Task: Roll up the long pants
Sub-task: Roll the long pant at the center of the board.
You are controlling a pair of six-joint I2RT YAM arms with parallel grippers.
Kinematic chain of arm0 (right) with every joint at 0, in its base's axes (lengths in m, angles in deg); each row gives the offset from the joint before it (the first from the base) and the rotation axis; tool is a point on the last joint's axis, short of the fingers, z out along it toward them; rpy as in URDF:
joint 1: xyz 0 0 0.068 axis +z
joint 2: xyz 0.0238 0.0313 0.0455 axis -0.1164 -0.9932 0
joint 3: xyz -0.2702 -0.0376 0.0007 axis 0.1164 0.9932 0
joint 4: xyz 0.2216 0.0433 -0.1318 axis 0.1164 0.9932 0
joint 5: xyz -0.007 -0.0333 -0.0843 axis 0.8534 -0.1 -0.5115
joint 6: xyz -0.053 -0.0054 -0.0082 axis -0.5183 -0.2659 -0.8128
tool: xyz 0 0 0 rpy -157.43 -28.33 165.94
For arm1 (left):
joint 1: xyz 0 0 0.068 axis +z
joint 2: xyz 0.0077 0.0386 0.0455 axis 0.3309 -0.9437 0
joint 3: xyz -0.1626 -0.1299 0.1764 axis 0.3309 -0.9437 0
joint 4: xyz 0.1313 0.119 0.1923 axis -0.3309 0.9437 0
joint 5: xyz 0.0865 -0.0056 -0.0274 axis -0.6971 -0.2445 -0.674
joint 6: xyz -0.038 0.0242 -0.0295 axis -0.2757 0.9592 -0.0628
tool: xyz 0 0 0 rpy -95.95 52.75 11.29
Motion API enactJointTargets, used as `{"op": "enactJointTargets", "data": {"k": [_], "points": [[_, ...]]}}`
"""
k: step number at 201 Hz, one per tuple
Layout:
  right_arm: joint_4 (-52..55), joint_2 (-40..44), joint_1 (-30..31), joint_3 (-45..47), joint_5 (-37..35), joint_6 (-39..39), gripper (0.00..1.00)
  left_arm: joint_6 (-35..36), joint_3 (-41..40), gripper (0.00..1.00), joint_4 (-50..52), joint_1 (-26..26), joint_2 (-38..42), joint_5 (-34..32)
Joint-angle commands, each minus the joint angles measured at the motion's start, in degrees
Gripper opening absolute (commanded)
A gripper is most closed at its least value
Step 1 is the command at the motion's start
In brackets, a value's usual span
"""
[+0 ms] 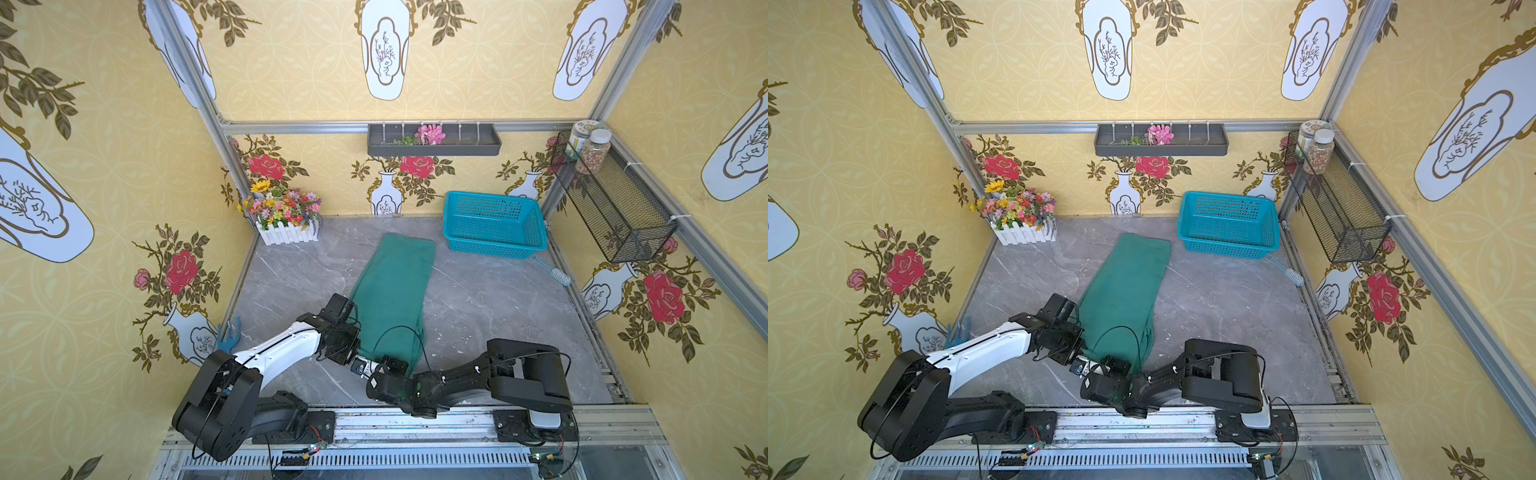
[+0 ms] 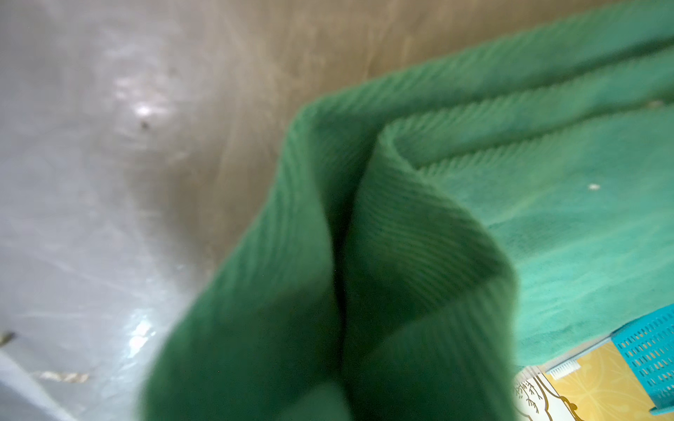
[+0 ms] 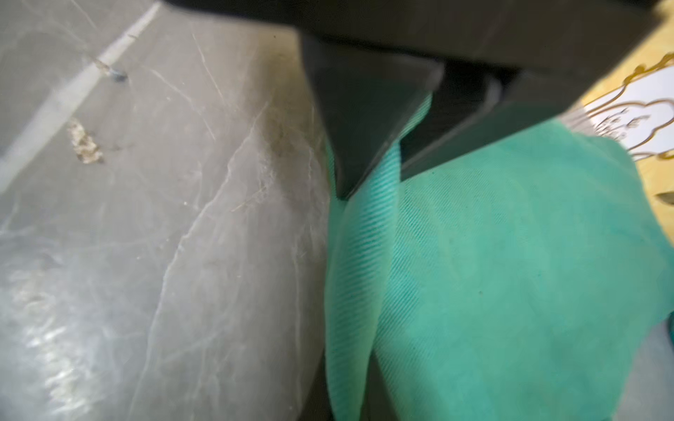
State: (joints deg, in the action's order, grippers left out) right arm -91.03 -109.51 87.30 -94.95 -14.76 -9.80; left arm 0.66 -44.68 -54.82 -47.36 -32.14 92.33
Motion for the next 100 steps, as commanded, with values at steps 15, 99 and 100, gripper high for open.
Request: {"op": "enactJointTargets", "data": {"k": [15,99,100], "points": [[5.79,2.03,-2.48,-0.2,9.66,9.62,0.0,-0.76,2.4,0.44,3.47,0.04,1.77,-2.59],[20.35,1.13,-19.6,-7.21,53.5,25.25,0.0,4.34,8.13,0.97,13.13,0.08,18.23,-19.36],[20.31,1.13,-19.74,-7.2,53.97,25.26,0.0,4.34,8.01,0.97,13.08,0.08,18.51,-19.3]]}}
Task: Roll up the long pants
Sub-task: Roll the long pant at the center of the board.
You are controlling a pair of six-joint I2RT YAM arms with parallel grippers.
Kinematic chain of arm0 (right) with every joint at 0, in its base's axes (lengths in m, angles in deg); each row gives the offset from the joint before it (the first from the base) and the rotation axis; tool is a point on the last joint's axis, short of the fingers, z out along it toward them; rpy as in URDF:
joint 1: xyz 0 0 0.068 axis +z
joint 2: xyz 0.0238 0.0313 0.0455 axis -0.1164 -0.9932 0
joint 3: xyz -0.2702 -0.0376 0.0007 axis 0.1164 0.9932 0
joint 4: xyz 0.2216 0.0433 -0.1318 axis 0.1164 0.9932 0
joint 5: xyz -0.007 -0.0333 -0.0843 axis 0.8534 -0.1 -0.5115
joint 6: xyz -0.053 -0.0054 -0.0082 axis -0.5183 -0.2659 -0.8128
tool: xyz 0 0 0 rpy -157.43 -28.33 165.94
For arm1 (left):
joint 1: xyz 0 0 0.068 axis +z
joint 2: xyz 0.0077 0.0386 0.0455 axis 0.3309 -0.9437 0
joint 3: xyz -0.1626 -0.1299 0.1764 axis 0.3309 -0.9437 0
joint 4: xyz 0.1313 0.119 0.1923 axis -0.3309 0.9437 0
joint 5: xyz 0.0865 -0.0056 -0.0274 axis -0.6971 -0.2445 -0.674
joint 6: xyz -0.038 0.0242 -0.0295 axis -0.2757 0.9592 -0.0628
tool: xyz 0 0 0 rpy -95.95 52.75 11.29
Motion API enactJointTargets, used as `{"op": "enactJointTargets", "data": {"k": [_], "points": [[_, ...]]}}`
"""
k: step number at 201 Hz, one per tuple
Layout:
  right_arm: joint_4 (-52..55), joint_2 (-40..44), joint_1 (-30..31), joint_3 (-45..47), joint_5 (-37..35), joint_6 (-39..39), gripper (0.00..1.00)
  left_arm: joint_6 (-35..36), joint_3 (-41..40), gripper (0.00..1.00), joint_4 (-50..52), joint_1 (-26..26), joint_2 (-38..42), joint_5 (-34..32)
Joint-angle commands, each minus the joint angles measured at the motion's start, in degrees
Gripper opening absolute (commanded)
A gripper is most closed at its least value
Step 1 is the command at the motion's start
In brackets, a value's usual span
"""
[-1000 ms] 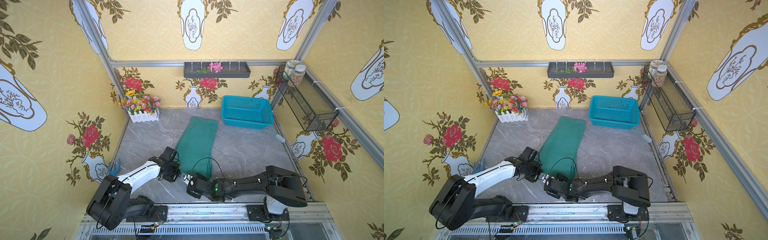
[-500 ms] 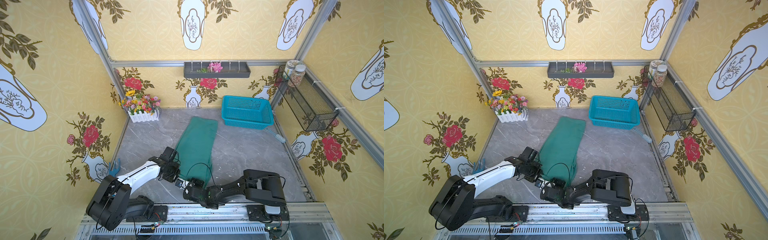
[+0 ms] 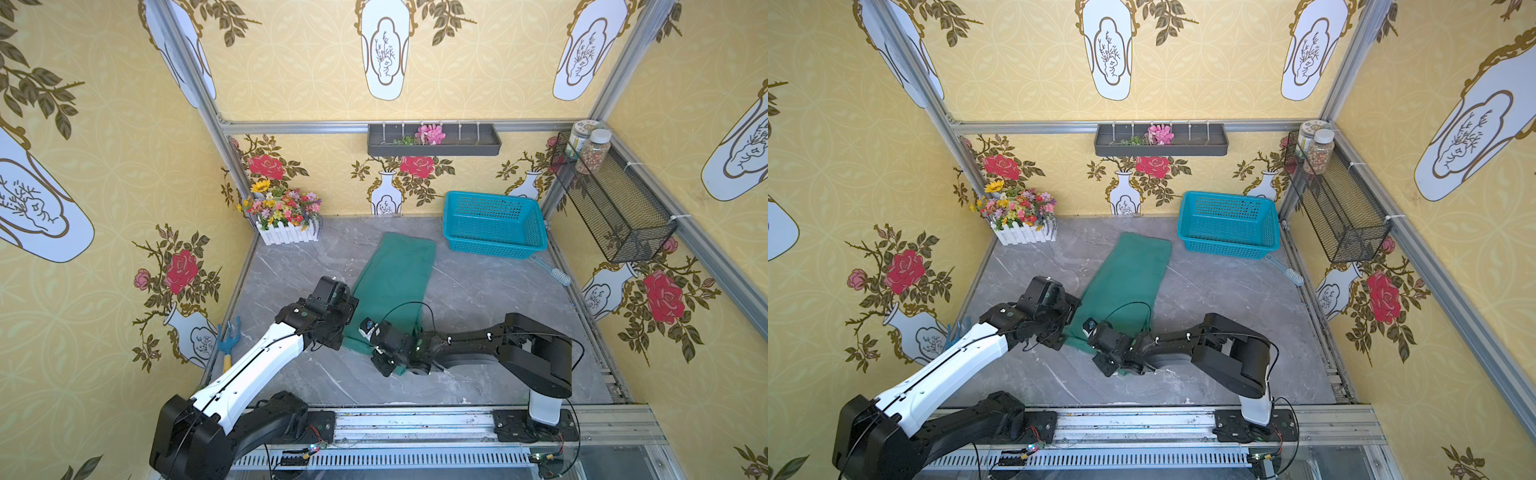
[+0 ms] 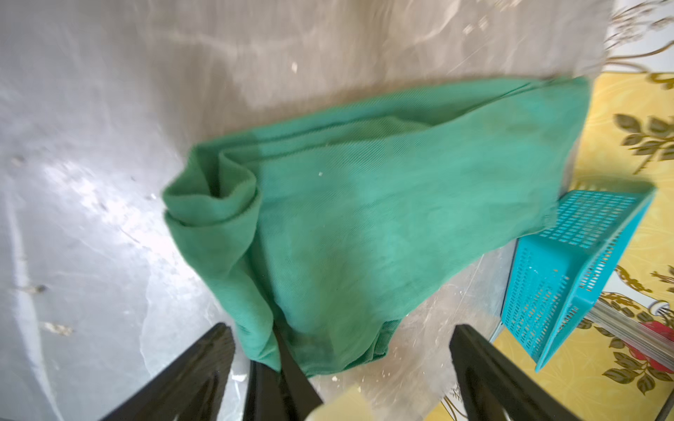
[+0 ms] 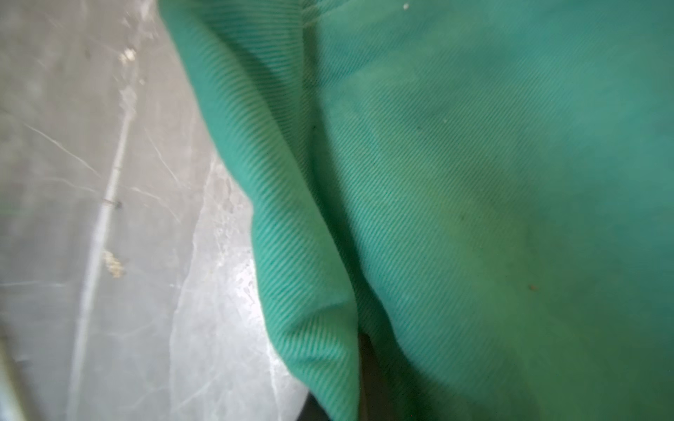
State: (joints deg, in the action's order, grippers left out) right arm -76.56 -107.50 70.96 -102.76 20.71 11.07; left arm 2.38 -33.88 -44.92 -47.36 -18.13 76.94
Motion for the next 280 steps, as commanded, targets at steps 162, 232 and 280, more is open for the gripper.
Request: {"op": "enactJointTargets", "data": {"k": [162,232,280], "points": [[-3.53,-9.25,-16.7,-5.94,46.36,20.06,0.0,1.26,-24.47,0.61,-21.29,-0.12,12.79,14.51],[-5.27,-9.93,-17.13,-5.14,46.3,21.92,0.0,-2.41,-27.91,0.71,-27.47,-0.09,7.32,16.51],[-4.09,-9.56,-17.16,-4.69,44.88,21.54,0.0,-3.05,-27.78,0.73,-31.97,-0.11,1.3,17.31]]}}
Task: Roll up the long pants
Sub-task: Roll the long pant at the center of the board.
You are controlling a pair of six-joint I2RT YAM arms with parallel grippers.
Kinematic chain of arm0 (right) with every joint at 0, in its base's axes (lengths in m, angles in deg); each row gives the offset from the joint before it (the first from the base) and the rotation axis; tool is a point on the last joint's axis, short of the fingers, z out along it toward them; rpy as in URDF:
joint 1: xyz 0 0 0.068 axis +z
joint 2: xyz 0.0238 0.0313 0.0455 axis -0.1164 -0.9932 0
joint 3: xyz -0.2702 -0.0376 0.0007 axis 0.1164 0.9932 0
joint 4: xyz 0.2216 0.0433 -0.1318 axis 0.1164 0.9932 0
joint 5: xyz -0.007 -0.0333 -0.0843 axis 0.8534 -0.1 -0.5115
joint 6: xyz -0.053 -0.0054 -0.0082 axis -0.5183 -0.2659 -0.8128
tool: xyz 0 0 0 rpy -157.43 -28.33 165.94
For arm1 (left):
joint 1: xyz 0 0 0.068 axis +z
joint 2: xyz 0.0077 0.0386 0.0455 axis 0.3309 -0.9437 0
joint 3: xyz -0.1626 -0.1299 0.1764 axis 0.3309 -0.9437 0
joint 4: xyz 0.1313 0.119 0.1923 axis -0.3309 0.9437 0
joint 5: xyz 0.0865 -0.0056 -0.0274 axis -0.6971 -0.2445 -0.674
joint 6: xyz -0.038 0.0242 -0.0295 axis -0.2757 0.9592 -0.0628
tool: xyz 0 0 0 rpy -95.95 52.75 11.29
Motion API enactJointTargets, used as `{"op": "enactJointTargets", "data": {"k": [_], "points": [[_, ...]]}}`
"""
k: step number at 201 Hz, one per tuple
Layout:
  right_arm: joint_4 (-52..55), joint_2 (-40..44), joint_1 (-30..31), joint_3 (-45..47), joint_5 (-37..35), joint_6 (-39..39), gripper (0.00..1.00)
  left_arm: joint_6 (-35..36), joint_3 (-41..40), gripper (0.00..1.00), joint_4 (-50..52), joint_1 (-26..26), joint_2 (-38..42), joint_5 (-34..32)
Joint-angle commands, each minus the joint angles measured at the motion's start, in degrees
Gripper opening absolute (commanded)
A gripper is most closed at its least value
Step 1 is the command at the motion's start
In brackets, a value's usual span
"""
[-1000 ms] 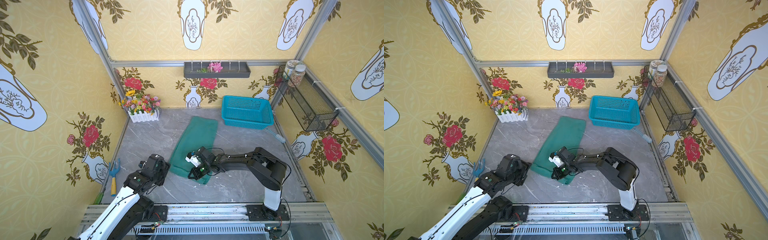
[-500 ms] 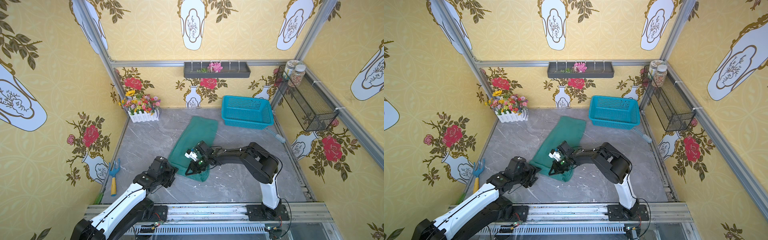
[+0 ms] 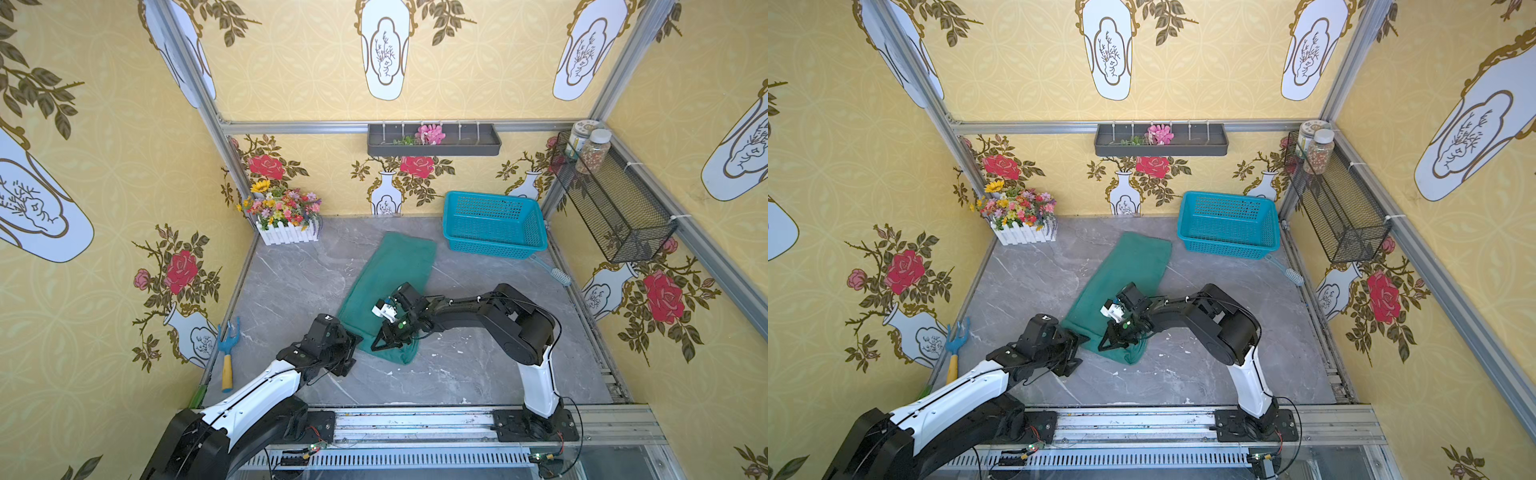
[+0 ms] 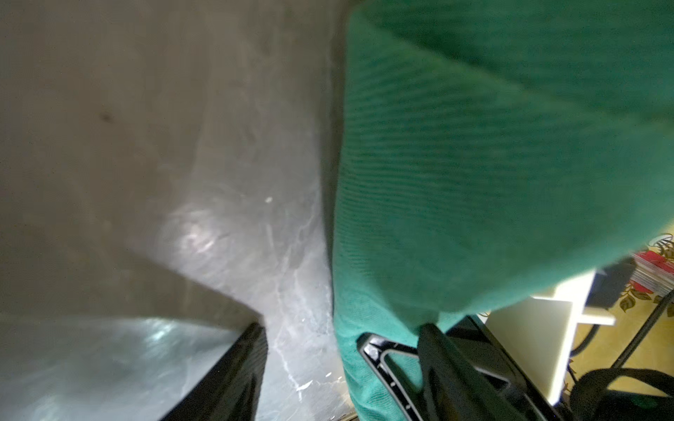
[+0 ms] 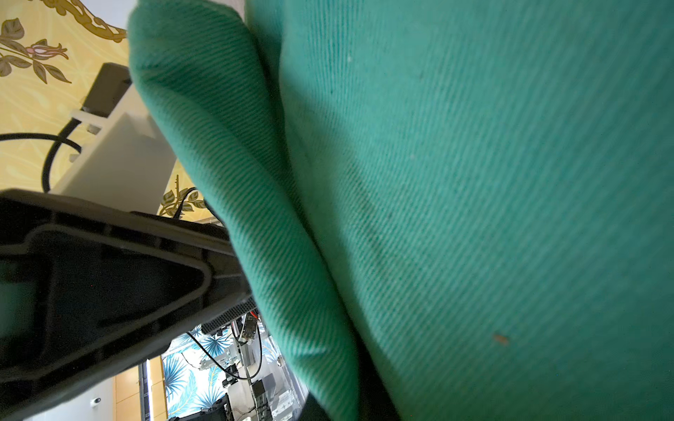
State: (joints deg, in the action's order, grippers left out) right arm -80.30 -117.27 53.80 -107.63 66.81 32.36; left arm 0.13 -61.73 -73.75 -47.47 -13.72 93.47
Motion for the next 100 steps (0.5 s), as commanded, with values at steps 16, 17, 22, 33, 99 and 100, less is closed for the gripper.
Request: {"op": "enactJointTargets", "data": {"k": [16,17,22,33,99,100], "points": [[0.76,0.37,0.03,-0.09,-2.39,-0.17,0.0,-1.91,1.78,0.73,-2.03,0.02,-8.05,1.52],[0.93,0.45,0.05,-0.07,-2.54,-0.26,0.0,-1.91,1.98,0.72,-1.73,0.06,-8.37,1.56],[1.58,0.57,0.03,-0.14,-2.89,-0.49,0.0,-1.74,3.25,0.72,0.33,0.03,-10.19,1.77],[2.54,1.2,0.01,-0.19,-4.01,-0.95,0.01,-1.21,6.92,0.67,6.77,0.02,-14.72,1.69],[4.57,7.13,0.0,2.28,-14.86,-1.52,0.39,-0.29,10.63,0.5,15.16,0.11,-26.4,3.74],[4.64,7.3,0.04,2.34,-15.15,-1.56,0.4,-0.31,10.63,0.5,15.22,0.11,-26.38,3.76]]}}
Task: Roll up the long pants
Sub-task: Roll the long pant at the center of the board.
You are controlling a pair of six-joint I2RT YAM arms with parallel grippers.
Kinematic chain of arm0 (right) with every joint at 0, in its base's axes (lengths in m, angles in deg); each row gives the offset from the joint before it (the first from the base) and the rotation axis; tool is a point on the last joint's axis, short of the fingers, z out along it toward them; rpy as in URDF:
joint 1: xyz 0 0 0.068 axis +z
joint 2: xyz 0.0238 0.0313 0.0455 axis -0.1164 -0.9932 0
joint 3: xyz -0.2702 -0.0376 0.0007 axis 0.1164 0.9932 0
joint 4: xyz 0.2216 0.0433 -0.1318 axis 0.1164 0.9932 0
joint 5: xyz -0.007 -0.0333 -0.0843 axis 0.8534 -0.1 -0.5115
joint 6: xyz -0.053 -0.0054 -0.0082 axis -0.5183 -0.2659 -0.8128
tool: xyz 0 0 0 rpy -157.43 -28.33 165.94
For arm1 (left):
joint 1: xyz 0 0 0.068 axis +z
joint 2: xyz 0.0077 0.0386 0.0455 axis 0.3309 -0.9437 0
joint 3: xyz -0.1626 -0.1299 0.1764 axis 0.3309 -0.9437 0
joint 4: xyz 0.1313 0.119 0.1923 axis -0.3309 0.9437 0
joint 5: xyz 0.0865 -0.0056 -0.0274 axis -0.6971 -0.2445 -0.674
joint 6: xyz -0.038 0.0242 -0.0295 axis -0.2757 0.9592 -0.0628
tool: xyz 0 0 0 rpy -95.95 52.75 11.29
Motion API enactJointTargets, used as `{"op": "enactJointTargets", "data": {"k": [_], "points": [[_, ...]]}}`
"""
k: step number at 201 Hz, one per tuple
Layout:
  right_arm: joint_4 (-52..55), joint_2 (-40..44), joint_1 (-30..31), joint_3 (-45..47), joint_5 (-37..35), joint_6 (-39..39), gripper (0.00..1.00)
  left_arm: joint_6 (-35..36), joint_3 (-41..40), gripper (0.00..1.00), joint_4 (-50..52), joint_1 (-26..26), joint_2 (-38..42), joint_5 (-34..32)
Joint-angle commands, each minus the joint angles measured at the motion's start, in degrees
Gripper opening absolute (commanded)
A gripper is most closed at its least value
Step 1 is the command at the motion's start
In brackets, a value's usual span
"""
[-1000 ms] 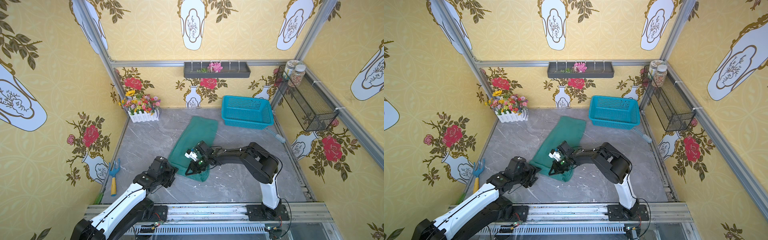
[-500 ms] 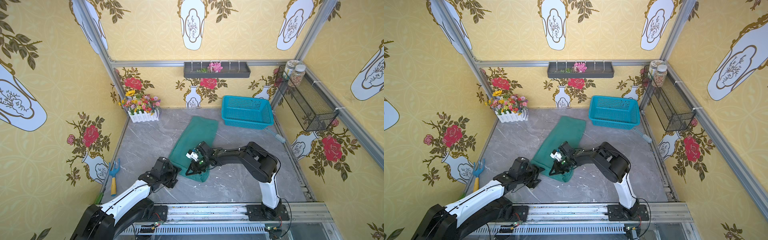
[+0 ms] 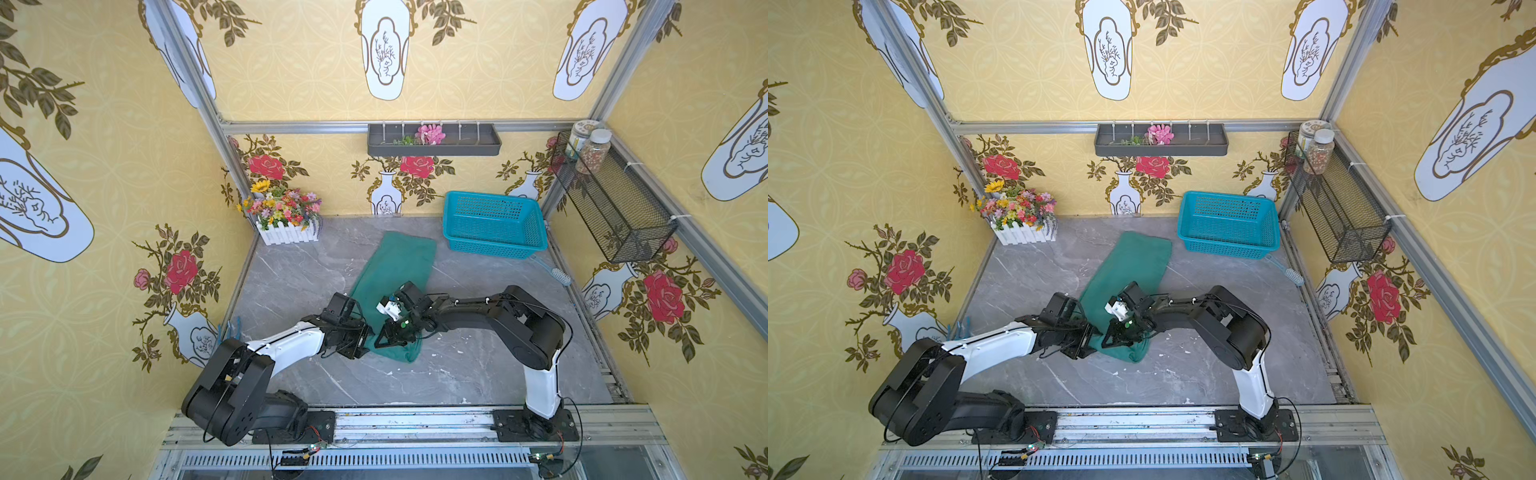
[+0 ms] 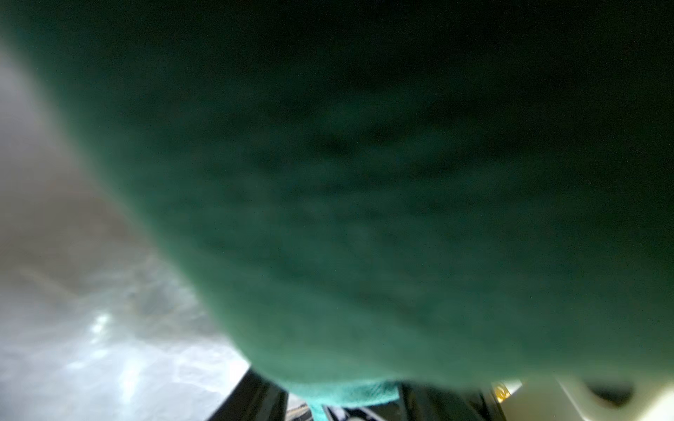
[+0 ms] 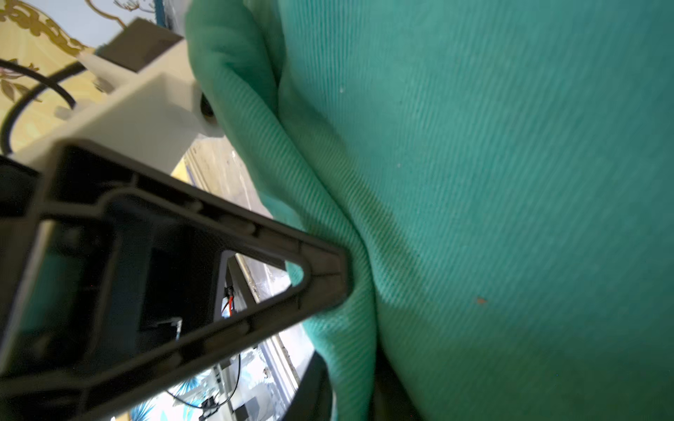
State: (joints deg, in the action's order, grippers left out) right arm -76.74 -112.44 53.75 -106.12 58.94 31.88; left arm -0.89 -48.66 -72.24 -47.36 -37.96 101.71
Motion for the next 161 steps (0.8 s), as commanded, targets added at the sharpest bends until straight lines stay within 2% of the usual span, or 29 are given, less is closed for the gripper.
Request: {"op": "enactJointTargets", "data": {"k": [1,12,21,35,60,85,104,124,161], "points": [[1.16,2.65,0.06,0.95,-7.61,-1.15,0.41,0.71,-2.4,0.5,13.78,0.0,-2.18,-4.51],[1.93,5.03,-0.04,2.06,-12.14,-1.41,0.55,0.95,-2.25,0.5,14.18,0.08,-2.78,-4.67],[2.85,7.39,0.01,3.07,-16.69,-1.77,0.7,1.13,-2.08,0.5,14.4,0.09,-3.56,-4.6],[4.48,11.13,0.07,4.33,-23.01,-3.66,0.76,1.57,-2.08,0.5,14.29,0.21,-4.75,-4.07],[8.14,18.77,3.16,5.63,-36.96,-11.24,0.77,2.56,-1.08,0.5,14.81,0.3,-6.67,-3.78],[3.05,26.86,13.46,10.82,-54.48,-26.47,0.76,2.98,-0.22,0.5,15.67,0.26,-6.97,-4.41],[0.18,29.07,19.61,13.37,-59.5,-37.18,0.76,2.9,-0.25,0.5,15.78,0.26,-6.95,-4.58],[1.3,27.62,25.34,13.33,-63.81,-46.4,0.75,2.81,-0.17,0.5,16.2,0.26,-6.88,-4.7],[3.34,21.91,29.11,12.52,-65.78,-51.76,0.71,2.53,-0.16,0.5,16.74,0.26,-6.43,-5.2]]}}
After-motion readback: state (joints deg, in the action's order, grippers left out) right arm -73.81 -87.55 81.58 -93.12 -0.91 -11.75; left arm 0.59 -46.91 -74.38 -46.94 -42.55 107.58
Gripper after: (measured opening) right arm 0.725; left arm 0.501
